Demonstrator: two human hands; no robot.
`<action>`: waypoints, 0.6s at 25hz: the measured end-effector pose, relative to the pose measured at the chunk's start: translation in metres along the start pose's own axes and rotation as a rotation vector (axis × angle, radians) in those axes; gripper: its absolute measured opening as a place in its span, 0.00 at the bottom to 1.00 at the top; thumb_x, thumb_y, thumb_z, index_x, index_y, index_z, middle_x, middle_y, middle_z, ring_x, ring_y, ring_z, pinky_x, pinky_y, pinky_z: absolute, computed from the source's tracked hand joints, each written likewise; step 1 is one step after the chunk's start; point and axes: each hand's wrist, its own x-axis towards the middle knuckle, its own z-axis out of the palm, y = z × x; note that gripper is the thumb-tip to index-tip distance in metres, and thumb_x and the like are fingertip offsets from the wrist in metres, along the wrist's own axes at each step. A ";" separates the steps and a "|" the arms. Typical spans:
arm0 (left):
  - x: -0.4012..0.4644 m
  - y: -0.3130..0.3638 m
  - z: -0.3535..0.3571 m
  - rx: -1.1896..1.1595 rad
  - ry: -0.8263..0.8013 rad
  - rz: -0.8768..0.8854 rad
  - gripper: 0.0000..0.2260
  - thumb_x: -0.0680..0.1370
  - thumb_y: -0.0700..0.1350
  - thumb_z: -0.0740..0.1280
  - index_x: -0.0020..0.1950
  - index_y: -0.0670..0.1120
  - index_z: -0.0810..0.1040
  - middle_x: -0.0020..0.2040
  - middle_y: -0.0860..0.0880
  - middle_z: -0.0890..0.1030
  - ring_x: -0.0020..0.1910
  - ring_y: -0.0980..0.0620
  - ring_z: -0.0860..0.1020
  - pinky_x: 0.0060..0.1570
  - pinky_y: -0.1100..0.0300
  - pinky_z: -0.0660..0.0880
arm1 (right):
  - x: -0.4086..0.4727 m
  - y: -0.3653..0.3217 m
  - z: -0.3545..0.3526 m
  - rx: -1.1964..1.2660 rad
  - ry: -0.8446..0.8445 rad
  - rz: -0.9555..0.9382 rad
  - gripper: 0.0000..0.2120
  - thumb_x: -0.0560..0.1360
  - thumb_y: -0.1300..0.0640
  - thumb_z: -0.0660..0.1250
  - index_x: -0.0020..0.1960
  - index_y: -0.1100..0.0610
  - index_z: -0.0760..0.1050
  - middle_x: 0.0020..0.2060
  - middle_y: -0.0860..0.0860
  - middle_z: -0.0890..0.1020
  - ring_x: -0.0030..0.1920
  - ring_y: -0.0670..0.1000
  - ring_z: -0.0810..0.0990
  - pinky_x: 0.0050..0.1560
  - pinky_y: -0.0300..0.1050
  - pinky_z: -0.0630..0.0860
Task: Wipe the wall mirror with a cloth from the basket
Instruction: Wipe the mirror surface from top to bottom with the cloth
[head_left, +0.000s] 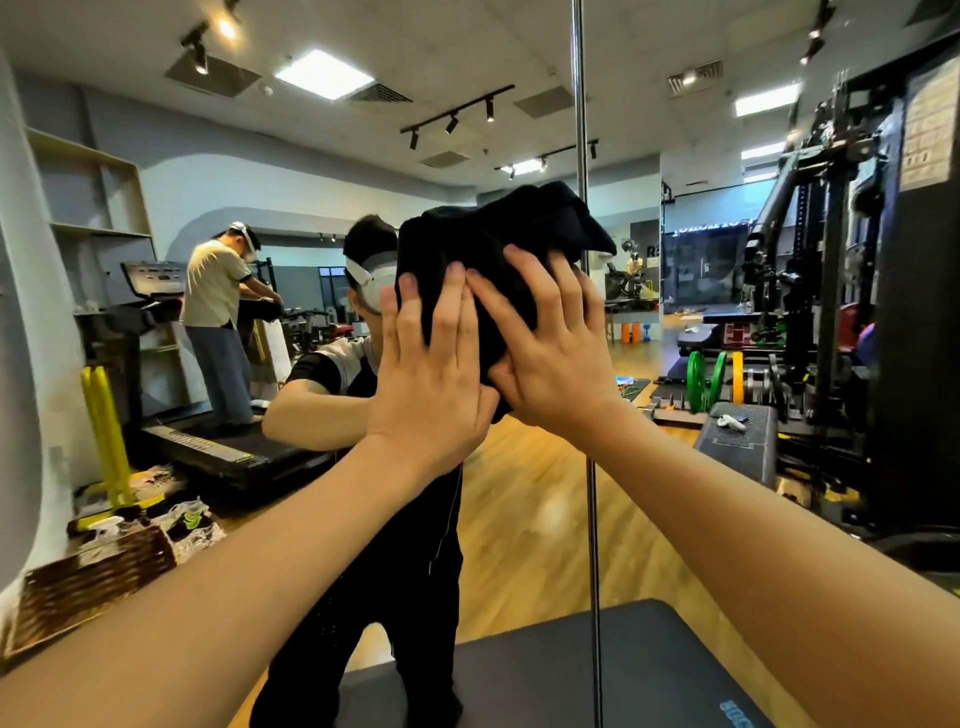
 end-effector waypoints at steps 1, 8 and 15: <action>0.001 0.002 0.000 -0.006 -0.002 -0.002 0.37 0.75 0.51 0.57 0.79 0.33 0.55 0.79 0.40 0.51 0.76 0.30 0.51 0.78 0.36 0.45 | 0.000 0.002 0.000 0.000 0.004 -0.002 0.30 0.77 0.48 0.60 0.79 0.49 0.68 0.76 0.56 0.63 0.75 0.64 0.64 0.75 0.63 0.63; -0.006 0.017 0.004 0.001 -0.045 0.075 0.37 0.76 0.52 0.58 0.79 0.33 0.54 0.79 0.38 0.52 0.75 0.28 0.57 0.77 0.35 0.51 | -0.028 0.008 -0.006 -0.007 -0.009 0.075 0.28 0.79 0.47 0.60 0.79 0.49 0.69 0.77 0.55 0.61 0.75 0.64 0.64 0.74 0.63 0.63; -0.095 0.044 0.016 0.048 -0.135 0.176 0.39 0.74 0.52 0.62 0.80 0.34 0.54 0.80 0.38 0.50 0.75 0.28 0.58 0.79 0.37 0.48 | -0.127 -0.021 -0.014 0.012 -0.101 0.076 0.29 0.79 0.47 0.55 0.80 0.47 0.63 0.76 0.57 0.61 0.74 0.65 0.63 0.72 0.66 0.64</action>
